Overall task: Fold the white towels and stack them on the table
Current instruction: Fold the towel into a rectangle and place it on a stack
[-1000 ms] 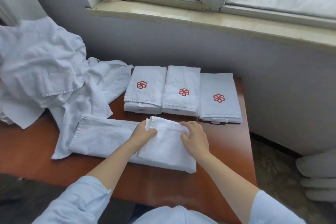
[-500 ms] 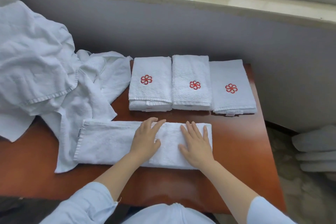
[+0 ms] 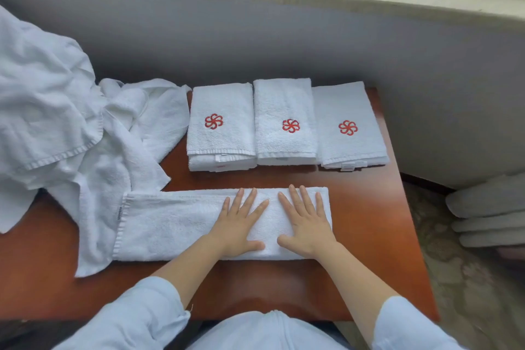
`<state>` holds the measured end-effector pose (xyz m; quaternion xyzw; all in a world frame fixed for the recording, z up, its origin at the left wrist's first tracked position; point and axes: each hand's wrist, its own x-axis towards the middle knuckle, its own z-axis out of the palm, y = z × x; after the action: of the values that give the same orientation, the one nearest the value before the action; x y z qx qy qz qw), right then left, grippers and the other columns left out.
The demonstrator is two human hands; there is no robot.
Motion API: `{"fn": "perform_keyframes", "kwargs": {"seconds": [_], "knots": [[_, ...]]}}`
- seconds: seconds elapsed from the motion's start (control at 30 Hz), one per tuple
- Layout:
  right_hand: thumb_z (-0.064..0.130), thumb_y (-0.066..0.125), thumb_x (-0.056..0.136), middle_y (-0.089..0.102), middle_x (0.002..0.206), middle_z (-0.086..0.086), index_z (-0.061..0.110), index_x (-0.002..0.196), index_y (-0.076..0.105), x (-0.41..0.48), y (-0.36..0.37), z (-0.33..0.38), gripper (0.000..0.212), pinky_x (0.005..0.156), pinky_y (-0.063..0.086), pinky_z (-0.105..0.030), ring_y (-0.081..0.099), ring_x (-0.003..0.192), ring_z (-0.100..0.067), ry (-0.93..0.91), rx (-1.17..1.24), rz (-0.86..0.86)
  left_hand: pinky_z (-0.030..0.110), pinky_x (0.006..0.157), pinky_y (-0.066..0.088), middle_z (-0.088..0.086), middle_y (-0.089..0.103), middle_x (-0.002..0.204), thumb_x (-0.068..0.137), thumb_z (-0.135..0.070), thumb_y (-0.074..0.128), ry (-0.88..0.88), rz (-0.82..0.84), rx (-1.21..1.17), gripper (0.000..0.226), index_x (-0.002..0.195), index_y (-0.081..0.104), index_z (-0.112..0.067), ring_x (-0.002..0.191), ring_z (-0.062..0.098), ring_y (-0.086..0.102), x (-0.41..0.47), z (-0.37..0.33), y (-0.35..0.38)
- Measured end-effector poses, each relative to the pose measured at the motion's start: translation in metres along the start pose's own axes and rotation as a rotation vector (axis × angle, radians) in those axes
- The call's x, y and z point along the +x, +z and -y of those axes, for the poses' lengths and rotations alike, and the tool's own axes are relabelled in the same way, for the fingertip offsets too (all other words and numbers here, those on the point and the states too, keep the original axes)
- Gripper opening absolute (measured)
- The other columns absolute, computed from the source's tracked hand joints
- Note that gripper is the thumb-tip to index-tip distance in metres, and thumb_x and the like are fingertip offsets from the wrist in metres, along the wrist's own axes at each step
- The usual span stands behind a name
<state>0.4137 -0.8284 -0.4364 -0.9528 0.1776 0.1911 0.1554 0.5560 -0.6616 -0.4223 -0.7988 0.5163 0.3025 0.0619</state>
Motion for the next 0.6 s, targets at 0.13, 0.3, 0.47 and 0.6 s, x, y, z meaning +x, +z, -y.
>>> {"fn": "perform_keyframes", "kwargs": {"seconds": [0.13,0.3,0.47,0.6], "knots": [[0.06,0.038,0.075,-0.034,0.158,0.005,0.036,0.154,-0.017,-0.012,-0.004,-0.027,0.099,0.115,-0.025,-0.049,-0.039,0.142,-0.017,0.001,-0.002,0.028,0.05,0.118,-0.018,-0.005,-0.044,0.15,0.089,-0.064,0.052,0.004,0.019,-0.02,0.101,0.15,-0.024,-0.039,0.14,0.025,-0.041,0.009,-0.029,-0.003],[0.058,0.042,0.076,-0.034,0.158,0.006,0.037,0.154,-0.018,-0.034,-0.01,-0.07,0.1,0.115,-0.024,-0.05,-0.04,0.141,-0.016,0.008,0.003,0.063,0.05,0.119,-0.016,-0.006,-0.042,0.152,0.089,-0.061,0.054,0.006,0.012,-0.046,0.101,0.151,-0.021,-0.04,0.141,0.025,-0.038,0.022,-0.076,-0.002],[0.059,0.042,0.077,-0.034,0.158,0.007,0.037,0.153,-0.019,-0.056,-0.013,-0.115,0.1,0.114,-0.026,-0.049,-0.04,0.141,-0.017,0.001,-0.024,0.074,0.05,0.119,-0.016,-0.005,-0.039,0.154,0.088,-0.06,0.055,0.014,-0.003,-0.055,0.101,0.152,-0.02,-0.04,0.141,0.024,-0.038,0.036,-0.122,0.001],[0.06,0.043,0.077,-0.034,0.158,0.008,0.039,0.152,-0.02,-0.067,-0.014,-0.146,0.1,0.113,-0.028,-0.048,-0.04,0.141,-0.016,-0.015,-0.043,0.076,0.051,0.119,-0.016,-0.003,-0.038,0.156,0.089,-0.06,0.055,0.002,-0.02,-0.058,0.101,0.152,-0.02,-0.039,0.142,0.025,-0.037,0.045,-0.153,0.006]]}}
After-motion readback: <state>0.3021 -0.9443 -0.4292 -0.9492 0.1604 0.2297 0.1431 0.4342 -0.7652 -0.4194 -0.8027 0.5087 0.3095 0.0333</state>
